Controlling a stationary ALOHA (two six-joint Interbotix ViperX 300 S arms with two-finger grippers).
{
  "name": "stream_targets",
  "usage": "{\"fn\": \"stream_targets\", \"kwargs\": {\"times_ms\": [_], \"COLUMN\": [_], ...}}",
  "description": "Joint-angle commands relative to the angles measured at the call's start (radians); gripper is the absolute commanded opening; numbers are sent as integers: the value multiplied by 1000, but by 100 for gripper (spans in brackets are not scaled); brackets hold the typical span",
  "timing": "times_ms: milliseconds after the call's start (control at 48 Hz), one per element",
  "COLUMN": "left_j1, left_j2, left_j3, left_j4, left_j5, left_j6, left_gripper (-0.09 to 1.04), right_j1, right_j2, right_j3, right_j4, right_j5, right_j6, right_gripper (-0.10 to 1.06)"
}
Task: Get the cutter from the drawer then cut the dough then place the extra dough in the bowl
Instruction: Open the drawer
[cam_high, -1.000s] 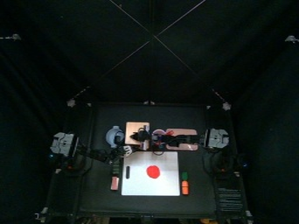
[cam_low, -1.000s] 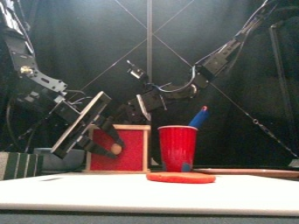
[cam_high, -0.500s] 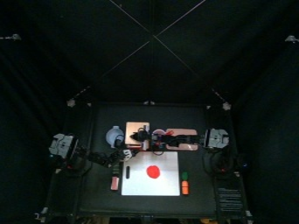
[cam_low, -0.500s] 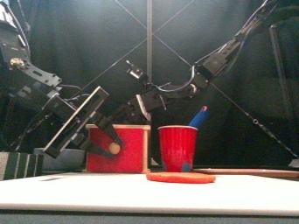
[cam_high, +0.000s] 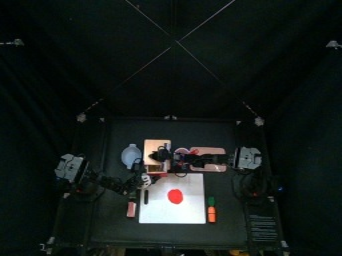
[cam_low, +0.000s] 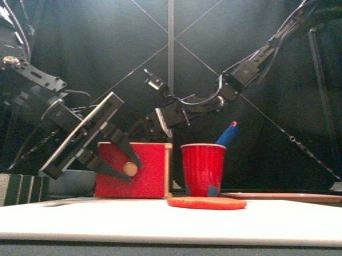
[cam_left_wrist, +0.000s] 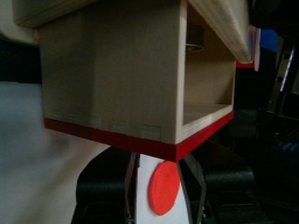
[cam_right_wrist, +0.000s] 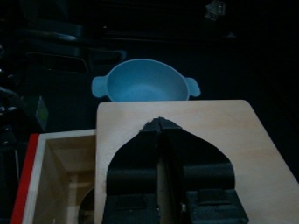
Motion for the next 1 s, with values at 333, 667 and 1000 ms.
{"fn": "stream_targets", "kwargs": {"times_ms": [333, 667, 1000], "left_j1": [-71, -83, -72], "left_j2": [-35, -35, -29], "left_j3": [14, 2, 5], "left_j4": [2, 2, 12], "left_j5": [74, 74, 69], "left_j6": [2, 3, 9], "left_gripper": [59, 59, 63], "right_j1": [-18, -18, -18], "right_j2": [-9, -9, -9], "right_j3": [-12, -17, -17], "right_j4": [-2, 0, -2], "right_j5": [20, 20, 20], "right_j6": [-2, -3, -2], "right_gripper": [6, 6, 6]}}
